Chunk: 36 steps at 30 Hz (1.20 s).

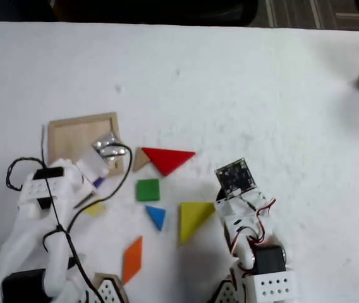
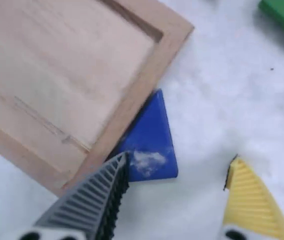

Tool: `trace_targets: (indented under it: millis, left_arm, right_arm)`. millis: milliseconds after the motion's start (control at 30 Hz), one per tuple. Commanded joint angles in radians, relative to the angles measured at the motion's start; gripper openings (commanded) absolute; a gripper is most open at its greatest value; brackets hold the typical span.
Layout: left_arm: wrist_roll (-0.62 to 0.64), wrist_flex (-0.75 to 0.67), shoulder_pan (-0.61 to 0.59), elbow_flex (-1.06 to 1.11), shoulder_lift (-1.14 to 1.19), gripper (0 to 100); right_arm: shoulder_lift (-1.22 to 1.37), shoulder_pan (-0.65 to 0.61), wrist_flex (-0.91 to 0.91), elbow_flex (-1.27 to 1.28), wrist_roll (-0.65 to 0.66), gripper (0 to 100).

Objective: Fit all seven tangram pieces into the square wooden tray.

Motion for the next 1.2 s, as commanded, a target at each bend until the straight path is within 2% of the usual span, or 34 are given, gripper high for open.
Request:
trace_targets:
  millis: [0, 200, 433, 667, 933, 1167]
  left_arm:
    - [-0.011, -0.012, 0.039, -0.008, -0.015, 33]
    - [0.055, -0.044, 0.062, -0.104, 0.116, 33]
    - [0.051, 0.061, -0.018, -0.388, 0.403, 33]
    - [0.026, 0.061, -0.036, -0.408, 0.42, 33]
    - [0.094, 0.054, -0.041, -0.414, 0.426, 15]
    - [0.097, 0.057, -0.159, -0.416, 0.424, 13]
  right_arm:
    - [-0.008, 0.005, -0.021, 0.009, -0.002, 2.8]
    - [-0.01, 0.008, -0.021, 0.009, -0.002, 2.8]
    - [-0.008, 0.01, -0.021, 0.009, -0.002, 2.8]
    - [-0.008, 0.008, -0.021, 0.009, -0.002, 2.8]
    - [-0.008, 0.005, -0.021, 0.009, -0.002, 2.6]
    - [-0.008, 0.005, -0.021, 0.009, -0.002, 2.6]
